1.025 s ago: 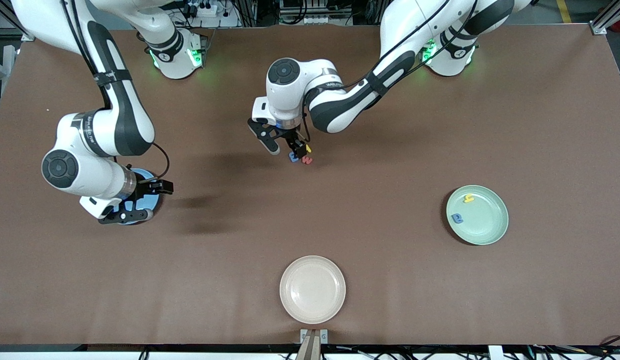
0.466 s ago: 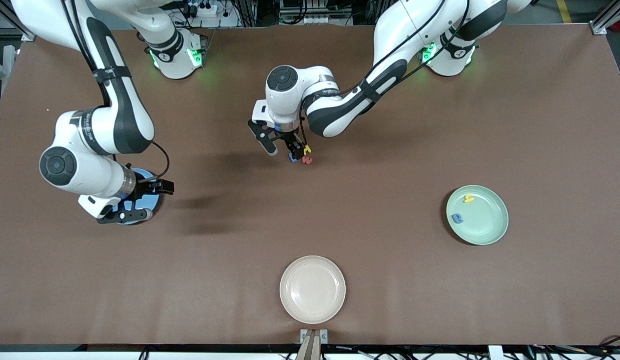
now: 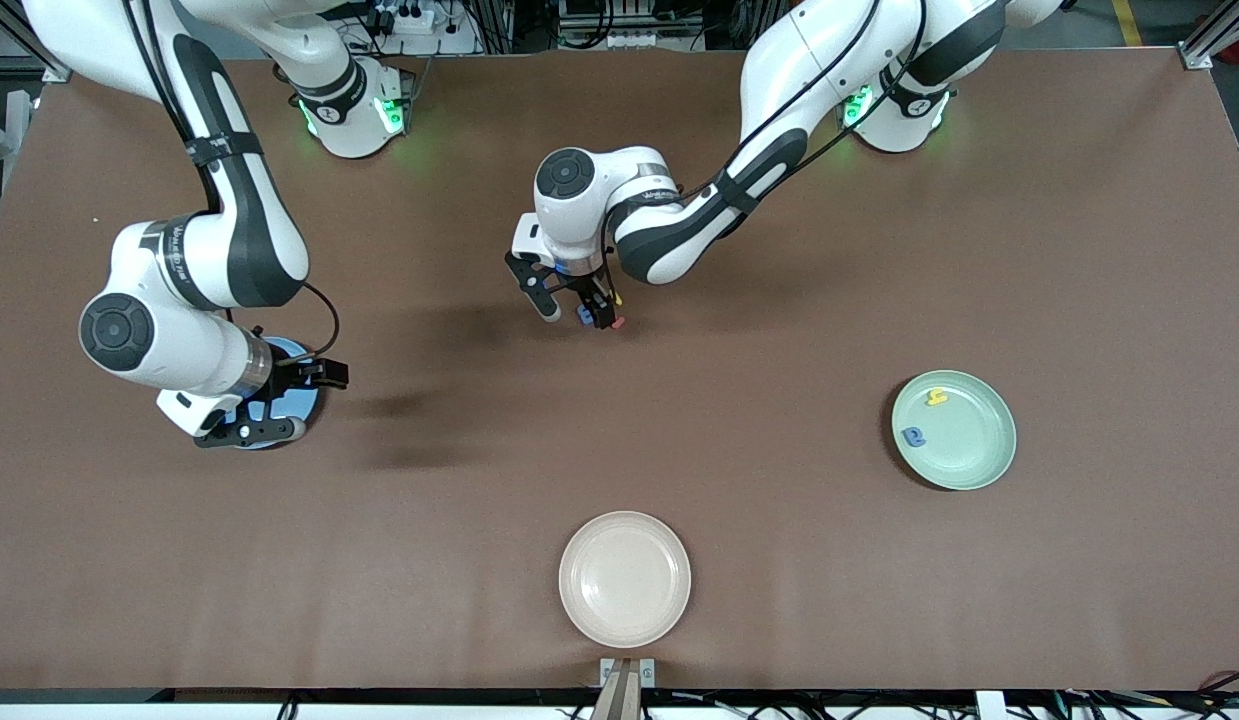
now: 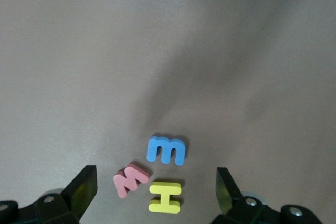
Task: Sort uppercase to blue plate, lowercase to green plate
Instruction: 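Lower the open left gripper around the blue foam m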
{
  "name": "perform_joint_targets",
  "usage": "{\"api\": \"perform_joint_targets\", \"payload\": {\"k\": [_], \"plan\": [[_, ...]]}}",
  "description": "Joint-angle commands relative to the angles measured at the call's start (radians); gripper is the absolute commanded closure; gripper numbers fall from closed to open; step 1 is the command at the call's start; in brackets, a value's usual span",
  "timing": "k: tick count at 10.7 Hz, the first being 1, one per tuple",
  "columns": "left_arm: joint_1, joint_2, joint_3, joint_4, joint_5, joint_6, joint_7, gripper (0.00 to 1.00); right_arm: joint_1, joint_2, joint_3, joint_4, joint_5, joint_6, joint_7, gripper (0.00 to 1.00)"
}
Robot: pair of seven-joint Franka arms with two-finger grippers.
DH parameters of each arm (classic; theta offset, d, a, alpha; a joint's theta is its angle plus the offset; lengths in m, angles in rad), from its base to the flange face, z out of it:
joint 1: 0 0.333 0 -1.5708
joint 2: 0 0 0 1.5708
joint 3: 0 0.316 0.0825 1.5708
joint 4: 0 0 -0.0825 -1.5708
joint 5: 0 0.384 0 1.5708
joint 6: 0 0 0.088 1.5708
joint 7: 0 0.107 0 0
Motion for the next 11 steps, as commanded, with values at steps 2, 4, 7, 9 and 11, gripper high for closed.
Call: {"api": "perform_joint_targets", "payload": {"k": [2, 4, 7, 9, 11], "plan": [[-0.023, 0.019, 0.017, 0.015, 0.016, 0.01, 0.013, 0.03, 0.002, -0.019, 0.006, -0.006, -0.003, -0.017, 0.018, 0.0], [-0.025, 0.019, 0.017, 0.013, 0.015, 0.01, 0.007, 0.09, 0.004, -0.019, 0.005, -0.01, -0.003, -0.017, 0.016, 0.0], [-0.025, 0.019, 0.017, 0.013, 0.007, 0.011, 0.001, 0.14, 0.002, -0.017, 0.005, -0.01, -0.003, -0.017, 0.016, 0.0], [-0.022, 0.02, 0.017, 0.013, 0.007, 0.011, 0.009, 0.14, 0.004, -0.019, 0.005, -0.01, -0.003, -0.019, 0.018, 0.0], [-0.026, 0.023, 0.038, 0.015, 0.007, 0.011, 0.015, 0.14, 0.002, -0.019, 0.005, -0.01, -0.003, -0.017, 0.016, 0.0]]}}
